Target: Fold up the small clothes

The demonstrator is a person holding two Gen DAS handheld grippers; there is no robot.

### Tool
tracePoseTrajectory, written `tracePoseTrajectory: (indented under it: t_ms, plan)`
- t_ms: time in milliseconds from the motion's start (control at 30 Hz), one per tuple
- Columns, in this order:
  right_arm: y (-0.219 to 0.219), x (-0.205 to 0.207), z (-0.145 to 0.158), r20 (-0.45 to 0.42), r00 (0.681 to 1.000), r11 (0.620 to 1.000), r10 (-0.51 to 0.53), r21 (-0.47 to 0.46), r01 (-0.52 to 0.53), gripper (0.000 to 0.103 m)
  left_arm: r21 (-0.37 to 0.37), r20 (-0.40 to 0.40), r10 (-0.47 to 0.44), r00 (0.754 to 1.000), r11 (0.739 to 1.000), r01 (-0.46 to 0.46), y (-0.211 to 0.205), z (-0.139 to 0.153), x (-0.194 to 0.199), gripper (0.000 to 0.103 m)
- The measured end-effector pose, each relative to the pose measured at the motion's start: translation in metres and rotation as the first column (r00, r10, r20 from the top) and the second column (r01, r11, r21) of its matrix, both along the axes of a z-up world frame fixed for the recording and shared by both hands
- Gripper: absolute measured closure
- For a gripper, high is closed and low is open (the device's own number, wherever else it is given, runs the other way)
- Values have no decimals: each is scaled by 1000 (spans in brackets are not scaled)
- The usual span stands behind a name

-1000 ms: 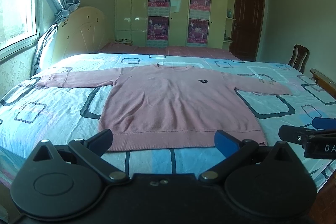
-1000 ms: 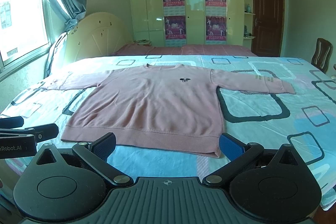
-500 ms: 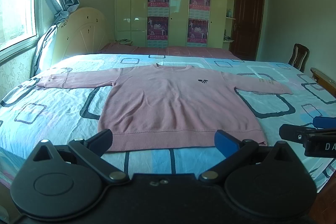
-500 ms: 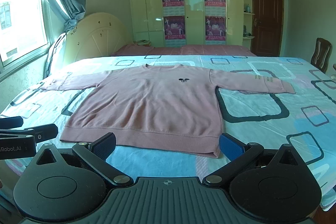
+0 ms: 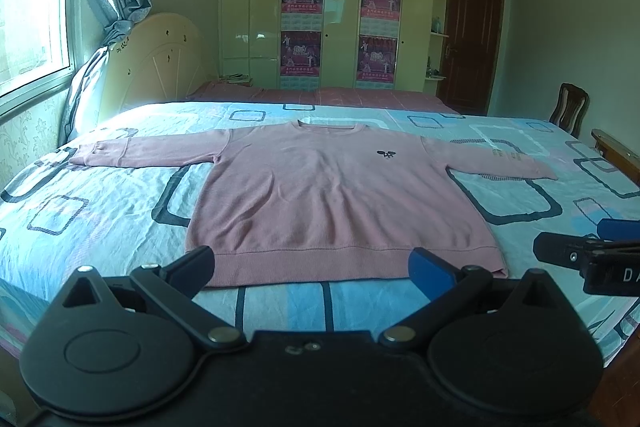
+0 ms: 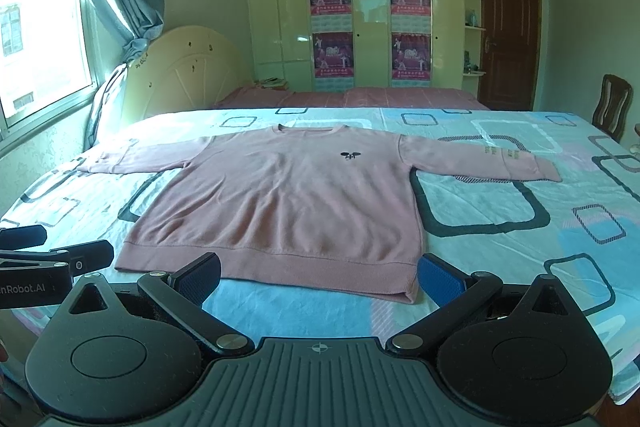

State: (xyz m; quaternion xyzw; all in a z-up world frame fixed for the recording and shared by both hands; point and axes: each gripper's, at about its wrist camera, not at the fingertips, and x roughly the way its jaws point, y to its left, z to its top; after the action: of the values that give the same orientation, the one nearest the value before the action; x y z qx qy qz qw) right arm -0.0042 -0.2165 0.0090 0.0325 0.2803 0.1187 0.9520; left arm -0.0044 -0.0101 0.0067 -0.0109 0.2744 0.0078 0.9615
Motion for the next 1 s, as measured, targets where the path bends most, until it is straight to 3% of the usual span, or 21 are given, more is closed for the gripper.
tracePoseTrajectory:
  t_ms: [1000]
  plan:
    - [-4, 8, -4, -12, 1000, 1000, -4, 8, 4, 0, 2, -6, 2, 1000, 1000, -2, -2, -4, 9, 1]
